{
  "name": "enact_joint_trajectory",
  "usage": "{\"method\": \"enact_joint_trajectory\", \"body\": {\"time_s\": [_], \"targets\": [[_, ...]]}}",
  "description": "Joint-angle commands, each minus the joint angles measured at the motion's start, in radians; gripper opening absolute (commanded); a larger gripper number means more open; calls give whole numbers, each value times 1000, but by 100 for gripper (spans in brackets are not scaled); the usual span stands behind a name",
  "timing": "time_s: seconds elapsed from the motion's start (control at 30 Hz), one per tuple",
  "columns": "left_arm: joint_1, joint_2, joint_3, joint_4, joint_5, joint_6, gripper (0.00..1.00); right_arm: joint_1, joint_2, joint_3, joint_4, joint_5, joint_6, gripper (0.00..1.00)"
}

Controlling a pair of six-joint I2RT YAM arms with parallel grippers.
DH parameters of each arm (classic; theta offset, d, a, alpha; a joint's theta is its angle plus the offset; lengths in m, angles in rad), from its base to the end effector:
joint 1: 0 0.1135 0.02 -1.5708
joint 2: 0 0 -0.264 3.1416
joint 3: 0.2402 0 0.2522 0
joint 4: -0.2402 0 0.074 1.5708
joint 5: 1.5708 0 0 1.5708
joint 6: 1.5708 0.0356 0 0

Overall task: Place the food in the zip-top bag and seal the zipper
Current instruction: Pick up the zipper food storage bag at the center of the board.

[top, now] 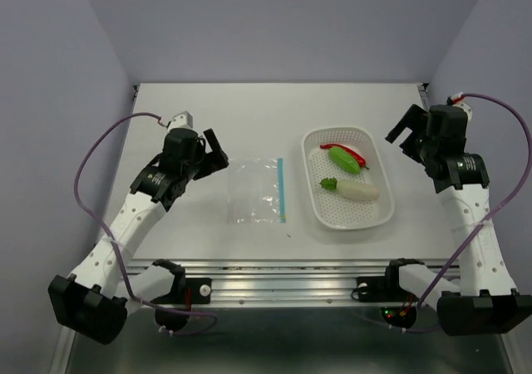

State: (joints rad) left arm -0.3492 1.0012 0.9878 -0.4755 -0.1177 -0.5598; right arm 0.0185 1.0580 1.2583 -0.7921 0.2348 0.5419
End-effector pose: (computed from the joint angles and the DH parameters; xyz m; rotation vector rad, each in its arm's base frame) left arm 0.2081 -0.0713 0.3412 -0.2924 2.0648 -0.4393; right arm 0.2089 -0.0044 0.3905 0.6839 2.0332 0.0728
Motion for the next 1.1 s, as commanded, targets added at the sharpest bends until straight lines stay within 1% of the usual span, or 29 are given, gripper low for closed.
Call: {"method": "enact_joint_trajectory", "body": {"time_s": [0.0,0.13,0.17,0.23,0.27,0.33,0.37,0.4,0.43,0.53,0.57,0.67,0.77,0.9,1.0,1.07], "targets": [[-102,65,20,52,-31,-44,99,-3,-42,-19,80,-8,-25,100],[-207,174,52,60,-59,-75,99,-3,-36,-25,82,-32,-14,100],[-253,230,72,63,-60,-83,99,-3,-33,-31,94,-47,-26,100],[-298,290,98,63,-74,-97,99,-3,-33,-42,106,-75,-26,100],[-342,351,129,64,-77,-103,99,-3,-36,-54,123,-80,-28,100],[-382,411,162,58,-94,-103,99,-3,-35,-62,131,-72,-20,100],[-398,472,182,52,-100,-101,99,-3,-32,-63,131,-69,-22,100],[-422,506,224,31,-111,-98,99,-3,-30,-65,133,-68,-32,100],[-431,569,247,17,-120,-95,99,-3,-27,-63,133,-63,-39,100],[-454,655,337,-50,-166,-89,99,-3,-27,-63,131,-48,-57,100],[-456,707,356,-67,-175,-92,99,-3,-29,-65,133,-45,-62,100],[-462,787,416,-91,-178,-94,99,-3,-24,-68,136,-29,-72,100],[-467,844,456,-80,-149,-74,99,-3,-9,-76,136,-25,-82,100],[-468,901,499,-89,-151,-66,98,-3,11,-86,142,-26,-85,100],[-468,938,517,-101,-160,-68,95,-3,16,-92,151,-26,-86,100],[-468,953,522,-103,-165,-68,90,-3,16,-96,154,-23,-88,100]]}}
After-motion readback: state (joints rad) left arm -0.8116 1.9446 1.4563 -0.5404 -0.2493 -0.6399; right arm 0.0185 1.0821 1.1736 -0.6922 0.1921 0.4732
